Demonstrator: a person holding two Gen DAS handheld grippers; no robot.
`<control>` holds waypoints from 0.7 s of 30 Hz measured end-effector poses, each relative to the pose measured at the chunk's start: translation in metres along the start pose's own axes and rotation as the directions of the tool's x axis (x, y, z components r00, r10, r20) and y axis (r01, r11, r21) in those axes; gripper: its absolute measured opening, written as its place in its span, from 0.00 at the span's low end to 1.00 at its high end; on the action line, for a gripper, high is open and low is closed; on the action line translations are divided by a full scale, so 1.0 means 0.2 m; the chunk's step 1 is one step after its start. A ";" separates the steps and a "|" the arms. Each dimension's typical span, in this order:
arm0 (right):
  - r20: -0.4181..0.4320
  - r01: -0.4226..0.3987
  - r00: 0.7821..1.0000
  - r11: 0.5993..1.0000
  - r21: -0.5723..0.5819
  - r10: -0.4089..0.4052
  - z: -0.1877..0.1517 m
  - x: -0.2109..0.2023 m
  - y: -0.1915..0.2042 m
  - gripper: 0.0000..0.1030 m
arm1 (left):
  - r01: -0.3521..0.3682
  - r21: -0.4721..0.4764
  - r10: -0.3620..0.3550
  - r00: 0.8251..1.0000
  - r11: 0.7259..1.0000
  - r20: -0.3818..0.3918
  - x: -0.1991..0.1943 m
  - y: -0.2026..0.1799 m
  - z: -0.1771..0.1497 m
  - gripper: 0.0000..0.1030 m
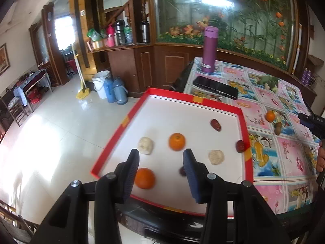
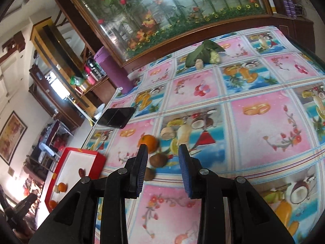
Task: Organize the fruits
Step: 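Move both tools back over the brown round fruits on the tablecloth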
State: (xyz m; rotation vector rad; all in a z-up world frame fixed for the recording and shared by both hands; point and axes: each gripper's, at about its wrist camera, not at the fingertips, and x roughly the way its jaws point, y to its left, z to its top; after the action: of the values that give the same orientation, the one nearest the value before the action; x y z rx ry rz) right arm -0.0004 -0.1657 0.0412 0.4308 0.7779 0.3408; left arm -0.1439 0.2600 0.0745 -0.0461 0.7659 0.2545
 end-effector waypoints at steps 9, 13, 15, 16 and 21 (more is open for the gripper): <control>-0.010 0.057 0.998 0.995 0.082 -0.056 0.05 -0.04 -0.20 0.30 | 0.182 0.186 -0.174 0.983 0.966 -0.058 0.04 -0.54 0.01 0.50; -0.039 0.070 0.997 0.994 0.087 -0.066 0.05 -0.01 -0.20 0.30 | 0.250 0.248 -0.236 0.968 0.936 -0.082 0.06 -0.76 0.03 0.53; -0.042 0.075 0.997 0.993 0.095 -0.072 0.04 -0.01 -0.21 0.30 | 0.279 0.267 -0.263 0.960 0.922 -0.094 0.09 -0.86 0.04 0.53; -0.045 0.077 0.996 0.992 0.098 -0.073 0.04 -0.01 -0.21 0.30 | 0.286 0.270 -0.268 0.958 0.919 -0.100 0.11 -0.89 0.05 0.53; -0.065 0.070 0.996 0.991 0.110 -0.063 0.03 0.00 -0.22 0.30 | 0.336 0.272 -0.311 0.941 0.902 -0.131 0.23 -1.08 0.09 0.53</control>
State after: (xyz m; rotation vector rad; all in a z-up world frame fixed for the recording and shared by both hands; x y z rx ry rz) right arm 0.0109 -0.2047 0.0234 0.5005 0.8723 0.2496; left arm -0.0471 0.0634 0.0445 0.0951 0.8602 -0.1810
